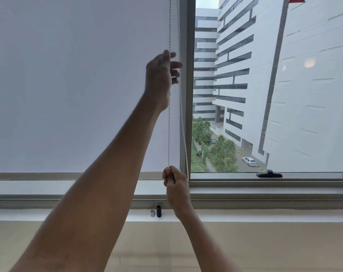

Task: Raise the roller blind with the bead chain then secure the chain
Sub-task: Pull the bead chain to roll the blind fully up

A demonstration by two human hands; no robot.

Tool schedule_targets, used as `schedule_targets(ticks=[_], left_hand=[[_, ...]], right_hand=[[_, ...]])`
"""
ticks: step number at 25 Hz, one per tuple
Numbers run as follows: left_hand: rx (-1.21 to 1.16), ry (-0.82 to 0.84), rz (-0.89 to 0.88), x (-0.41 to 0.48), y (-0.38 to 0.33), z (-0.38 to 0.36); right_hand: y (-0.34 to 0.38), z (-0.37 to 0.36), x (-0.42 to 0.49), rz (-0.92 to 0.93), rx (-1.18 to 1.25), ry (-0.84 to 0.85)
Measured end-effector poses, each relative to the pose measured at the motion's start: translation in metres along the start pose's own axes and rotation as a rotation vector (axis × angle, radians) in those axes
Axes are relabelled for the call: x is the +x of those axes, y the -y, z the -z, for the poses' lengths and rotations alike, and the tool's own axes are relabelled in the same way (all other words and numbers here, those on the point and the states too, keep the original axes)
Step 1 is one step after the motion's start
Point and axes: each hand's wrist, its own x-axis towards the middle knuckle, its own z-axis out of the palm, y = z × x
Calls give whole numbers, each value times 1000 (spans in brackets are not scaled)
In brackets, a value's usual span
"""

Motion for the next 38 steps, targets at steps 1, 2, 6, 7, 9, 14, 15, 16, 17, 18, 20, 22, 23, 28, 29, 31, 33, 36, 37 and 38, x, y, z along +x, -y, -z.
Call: schedule_targets(ticks=[1,2,6,7,9,14,15,16,17,18,20,22,23,28,29,31,33,36,37,38], left_hand=[[-20,-8,-10,2,-4,-2],[-22,-21,-29,1,-4,-3],[-11,-31,-48,-23,17,-3],[-13,-34,-37,-30,23,-2],[-13,-51,-13,-42,32,1],[31,-62,3,-72,59,12],[41,-62,7,-78,64,15],[51,-62,16,-84,70,17],[58,-62,29,-88,76,20],[61,-59,41,-93,82,23],[59,-43,68,-105,96,29],[63,-34,111,-119,112,34],[71,-33,135,-126,119,37],[109,-58,202,-155,146,41],[108,-64,207,-159,149,41],[107,-71,214,-166,153,42],[109,-68,222,-173,158,43],[158,-75,257,-186,169,48],[178,-88,276,-193,174,51],[192,-100,297,-200,181,55]], right_hand=[[0,1,0,-9,-1,4],[-2,2,-1,-14,-3,7],[-16,2,-16,-48,21,1],[-22,3,-22,-52,17,3],[-34,4,-36,-35,-2,26],[-51,16,-56,-183,-27,183],[-52,22,-54,-243,-88,252],[-54,28,-50,-301,-162,309],[-52,35,-43,-324,-237,337],[-46,41,-34,-313,-305,317],[-14,48,-9,-246,-290,175],[33,52,19,-152,-153,46],[59,52,33,-104,-74,22],[162,37,88,143,173,69],[176,31,97,187,166,54],[190,22,109,239,150,-30],[184,14,110,270,149,-93],[157,7,99,248,131,-114],[146,5,96,225,128,-101],[136,3,93,203,134,-82]])
